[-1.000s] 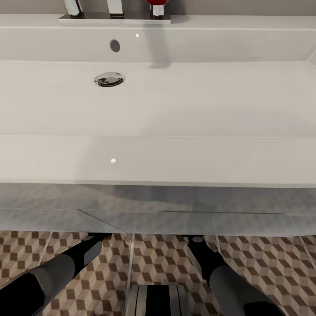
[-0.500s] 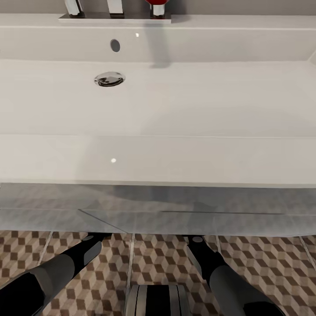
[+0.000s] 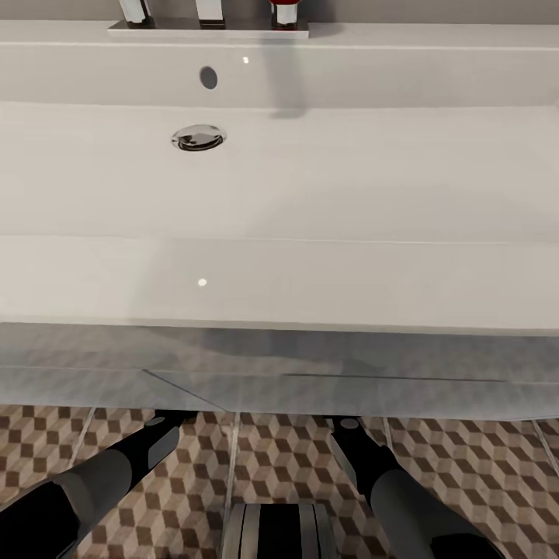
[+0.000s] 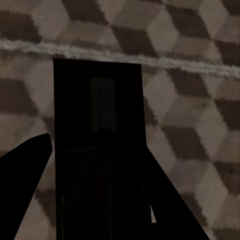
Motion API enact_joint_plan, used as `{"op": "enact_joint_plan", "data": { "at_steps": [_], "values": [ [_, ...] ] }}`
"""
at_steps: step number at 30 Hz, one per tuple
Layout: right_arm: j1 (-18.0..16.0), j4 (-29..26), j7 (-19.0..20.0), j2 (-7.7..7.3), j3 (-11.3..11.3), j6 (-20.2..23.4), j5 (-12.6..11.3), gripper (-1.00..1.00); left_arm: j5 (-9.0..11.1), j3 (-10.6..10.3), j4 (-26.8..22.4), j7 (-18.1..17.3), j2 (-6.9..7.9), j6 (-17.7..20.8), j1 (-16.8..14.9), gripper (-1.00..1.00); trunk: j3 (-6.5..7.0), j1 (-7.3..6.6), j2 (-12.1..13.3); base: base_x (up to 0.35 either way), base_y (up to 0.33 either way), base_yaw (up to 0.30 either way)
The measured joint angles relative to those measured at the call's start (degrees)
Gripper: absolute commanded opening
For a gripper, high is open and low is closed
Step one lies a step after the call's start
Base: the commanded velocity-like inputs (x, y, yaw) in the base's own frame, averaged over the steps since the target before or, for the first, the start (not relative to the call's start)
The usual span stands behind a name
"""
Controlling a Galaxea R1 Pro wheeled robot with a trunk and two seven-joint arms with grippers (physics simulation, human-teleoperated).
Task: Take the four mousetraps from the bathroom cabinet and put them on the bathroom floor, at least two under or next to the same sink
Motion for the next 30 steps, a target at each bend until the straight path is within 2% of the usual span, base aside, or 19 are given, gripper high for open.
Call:
{"op": "enact_joint_plan", "data": {
  "at_steps": [30],
  "values": [
    [0.00, 0.00, 0.00, 0.00, -0.02, -0.01, -0.01, -1.00, 0.08, 0.00, 0.60, 0.01, 0.00, 0.14, -0.48, -1.00, 0.00, 0.00, 0.00, 0.000, 0.000, 0.000]
  ]
}}
